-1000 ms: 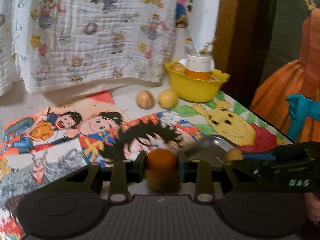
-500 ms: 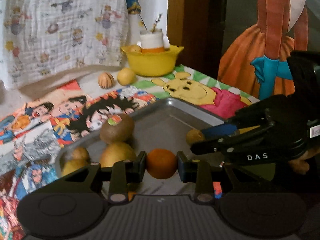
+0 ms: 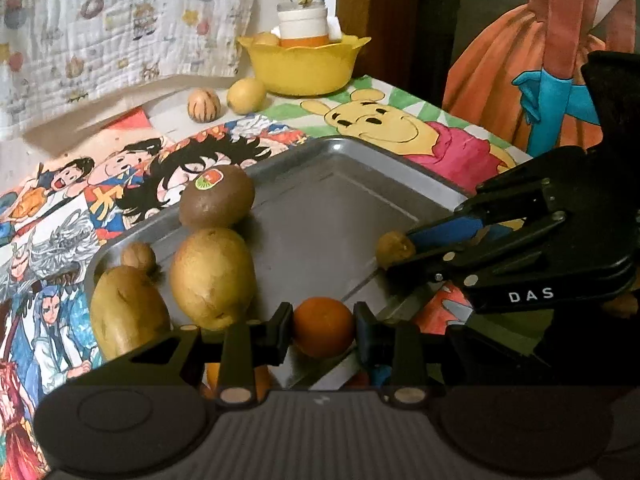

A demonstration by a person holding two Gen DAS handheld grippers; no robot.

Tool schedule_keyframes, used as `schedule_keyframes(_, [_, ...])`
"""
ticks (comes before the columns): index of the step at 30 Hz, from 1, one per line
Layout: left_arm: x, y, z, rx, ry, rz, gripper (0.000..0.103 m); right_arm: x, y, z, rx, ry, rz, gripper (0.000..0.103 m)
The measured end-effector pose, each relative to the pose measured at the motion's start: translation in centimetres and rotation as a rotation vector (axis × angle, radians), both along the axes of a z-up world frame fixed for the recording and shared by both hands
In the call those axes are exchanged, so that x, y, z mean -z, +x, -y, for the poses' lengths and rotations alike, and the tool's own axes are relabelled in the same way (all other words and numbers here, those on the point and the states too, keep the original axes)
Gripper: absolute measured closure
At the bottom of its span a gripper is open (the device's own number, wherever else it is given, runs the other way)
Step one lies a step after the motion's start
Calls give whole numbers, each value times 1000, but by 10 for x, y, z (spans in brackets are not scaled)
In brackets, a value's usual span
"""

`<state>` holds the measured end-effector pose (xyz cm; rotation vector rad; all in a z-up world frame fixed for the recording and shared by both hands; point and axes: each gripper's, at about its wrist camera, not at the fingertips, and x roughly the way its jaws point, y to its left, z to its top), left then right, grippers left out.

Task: Organize fruits
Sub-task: 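Carry the orange with the left tool while the right tool carries the small brown fruit to the tray, then open both tools to release the orange and small brown fruit into the tray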

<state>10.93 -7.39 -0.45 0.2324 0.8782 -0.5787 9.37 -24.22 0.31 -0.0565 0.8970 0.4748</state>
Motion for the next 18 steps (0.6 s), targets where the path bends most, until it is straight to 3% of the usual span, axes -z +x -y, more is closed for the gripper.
schedule_keyframes(6, [0,5,1,-16,43,-26,64,-1,2,2,-6,-6,-9,74])
schedule_keyframes(12, [-8,3,0,-33,49,-16,38,-1,2,8,0,7,-11,71])
schedule_keyframes(13, [-10,2,0,-28,46,-24,30,-2,1,10,0,14,-9,70])
schedule_keyframes(16, [-18,-6,1,-7,41,-24,16,-7,-4,17,-4,43,-3,58])
schedule_keyframes(18, [-23,-14,2,13,60,-2,14,-12,-9,21,-16,54,5,46])
